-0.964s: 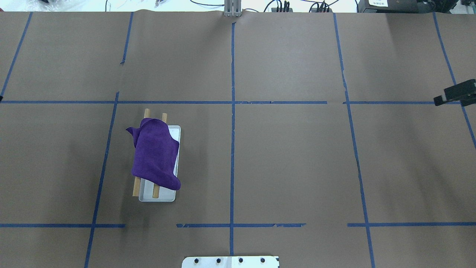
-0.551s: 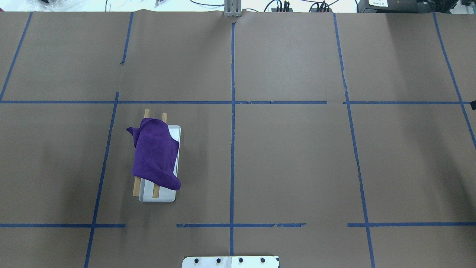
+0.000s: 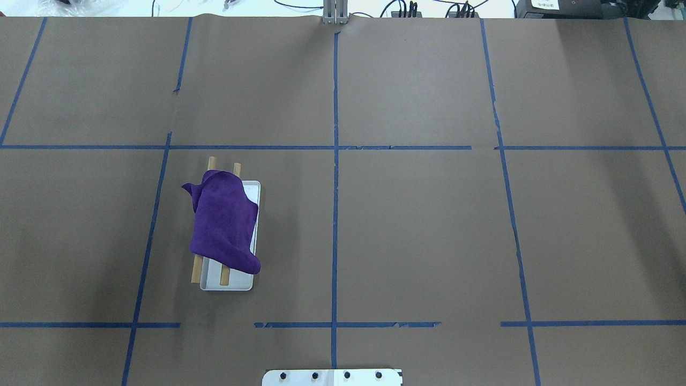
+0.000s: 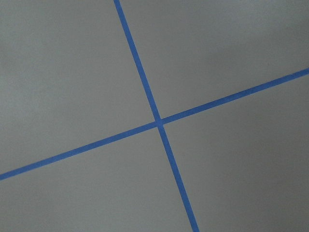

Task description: Hang towel on rack

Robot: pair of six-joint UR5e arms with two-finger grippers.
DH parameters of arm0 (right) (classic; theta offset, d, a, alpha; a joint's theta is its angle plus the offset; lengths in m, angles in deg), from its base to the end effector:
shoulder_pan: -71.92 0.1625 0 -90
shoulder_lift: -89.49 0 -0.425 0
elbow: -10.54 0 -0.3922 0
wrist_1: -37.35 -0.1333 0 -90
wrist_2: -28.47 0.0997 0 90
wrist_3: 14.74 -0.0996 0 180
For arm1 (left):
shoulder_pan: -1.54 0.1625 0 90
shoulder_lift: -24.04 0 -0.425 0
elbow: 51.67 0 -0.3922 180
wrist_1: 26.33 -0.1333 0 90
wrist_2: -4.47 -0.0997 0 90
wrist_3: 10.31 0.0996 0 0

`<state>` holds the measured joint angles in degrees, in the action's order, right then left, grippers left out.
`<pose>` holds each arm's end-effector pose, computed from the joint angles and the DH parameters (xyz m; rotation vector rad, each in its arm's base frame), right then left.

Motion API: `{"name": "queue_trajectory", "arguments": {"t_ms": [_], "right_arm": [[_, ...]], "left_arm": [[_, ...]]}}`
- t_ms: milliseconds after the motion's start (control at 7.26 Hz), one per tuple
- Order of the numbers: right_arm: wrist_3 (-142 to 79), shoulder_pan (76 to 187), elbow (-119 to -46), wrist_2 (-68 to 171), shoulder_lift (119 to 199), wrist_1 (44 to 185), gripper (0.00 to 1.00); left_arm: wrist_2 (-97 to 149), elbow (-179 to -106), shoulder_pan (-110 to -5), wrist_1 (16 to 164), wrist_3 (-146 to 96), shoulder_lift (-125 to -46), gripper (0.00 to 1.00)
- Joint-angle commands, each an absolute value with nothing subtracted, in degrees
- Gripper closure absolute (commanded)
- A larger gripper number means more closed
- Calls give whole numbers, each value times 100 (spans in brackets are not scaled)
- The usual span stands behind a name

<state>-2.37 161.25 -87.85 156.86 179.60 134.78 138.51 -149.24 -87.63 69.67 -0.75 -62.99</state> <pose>0.0657 -0.4889 0.6076 0.0827 -0.6665 -0.2240 -0.0571 -0.4810 0.6075 0.2342 0.7526 0.2430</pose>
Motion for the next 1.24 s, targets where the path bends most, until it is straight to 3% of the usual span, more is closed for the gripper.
{"name": "queue_trajectory", "arguments": {"t_ms": [0, 551, 1101], "right_arm": [[-235, 16008, -8336, 15671, 17679, 13473, 0], [-296, 15954, -8474, 15820, 17738, 13455, 0], [-296, 15954, -7885, 15952, 17729, 12954, 0]], "left_arm": [[13981, -15579, -8810, 6709, -160, -5825, 0], [14105, -15440, -8784, 6954, -266, -5779, 0], [14087, -15546, -8784, 7361, -258, -5935, 0]]}}
